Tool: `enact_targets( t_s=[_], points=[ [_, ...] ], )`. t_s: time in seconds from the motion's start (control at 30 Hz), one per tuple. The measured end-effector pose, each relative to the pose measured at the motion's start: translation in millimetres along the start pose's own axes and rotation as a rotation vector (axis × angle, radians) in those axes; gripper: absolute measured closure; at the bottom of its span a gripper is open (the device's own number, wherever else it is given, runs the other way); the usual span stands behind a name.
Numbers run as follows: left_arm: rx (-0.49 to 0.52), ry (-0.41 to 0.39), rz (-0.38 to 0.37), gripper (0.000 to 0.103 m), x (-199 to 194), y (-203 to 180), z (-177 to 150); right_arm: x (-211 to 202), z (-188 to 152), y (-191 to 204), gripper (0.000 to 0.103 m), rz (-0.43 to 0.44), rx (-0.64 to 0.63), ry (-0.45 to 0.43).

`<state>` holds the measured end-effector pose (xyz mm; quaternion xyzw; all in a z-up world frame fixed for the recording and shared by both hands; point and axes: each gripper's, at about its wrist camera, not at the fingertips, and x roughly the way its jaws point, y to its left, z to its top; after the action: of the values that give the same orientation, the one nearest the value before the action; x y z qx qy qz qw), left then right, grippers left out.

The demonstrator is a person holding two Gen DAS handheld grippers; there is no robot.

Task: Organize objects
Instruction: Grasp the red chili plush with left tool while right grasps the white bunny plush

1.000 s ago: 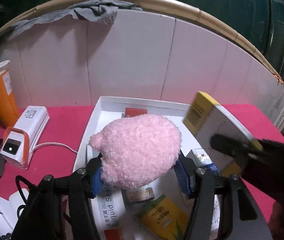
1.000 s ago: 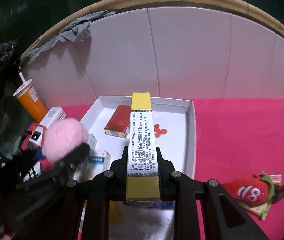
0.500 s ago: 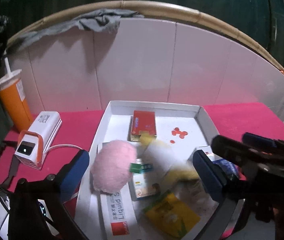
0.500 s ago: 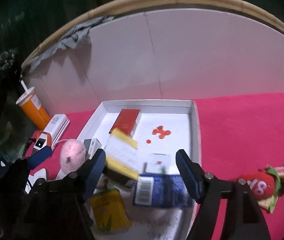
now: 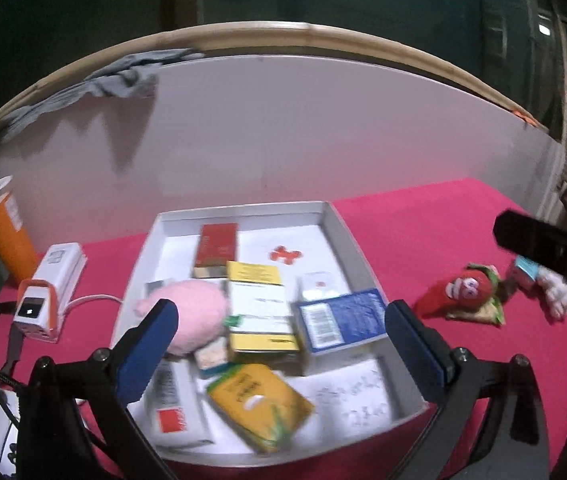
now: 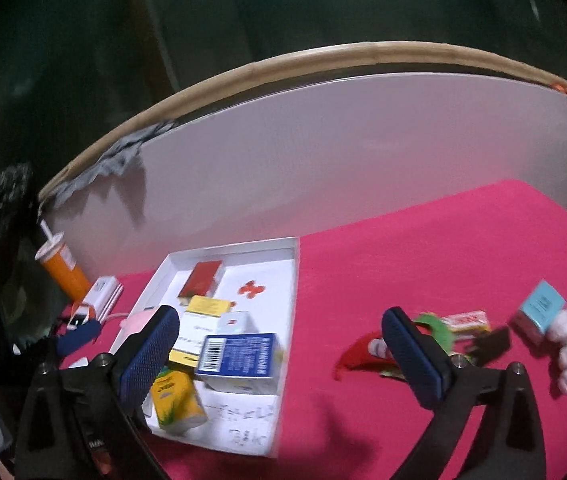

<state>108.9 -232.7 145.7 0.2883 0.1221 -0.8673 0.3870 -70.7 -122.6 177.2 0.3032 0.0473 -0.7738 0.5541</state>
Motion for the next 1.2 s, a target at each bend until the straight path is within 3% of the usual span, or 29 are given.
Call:
enact_targets(
  t_s=[0.17, 0.5, 0.77, 0.93, 1.2],
  points=[
    [0.053, 0.019, -0.045, 0.0, 4.2, -29.5, -3.3, -22.3, -2.3, -47.8, 0.0, -0.058, 0.08, -0.028],
    [0.173, 0.107, -0.134, 0.0, 30.9, -102.4, -18.8, -67.8, -19.0, -166.0, 0.0, -0.267, 0.239, -0.067],
    [0.311, 0.159, -0.204, 0.0, 67.1, -147.5, -8.0, -97.1, -50.5, -259.7, 0.0, -0.4, 0.337, -0.035],
    [0.311, 0.189, -0.241, 0.0, 94.7, -160.6, 3.3, -84.2, -58.5, -282.8, 0.0, -0.39, 0.345, 0.041],
    [0.355, 0.216, -0.239, 0.0, 125.9, -187.3, 6.1, -41.4, -50.2, -274.7, 0.0, -0.371, 0.225, 0.116]
  ],
)
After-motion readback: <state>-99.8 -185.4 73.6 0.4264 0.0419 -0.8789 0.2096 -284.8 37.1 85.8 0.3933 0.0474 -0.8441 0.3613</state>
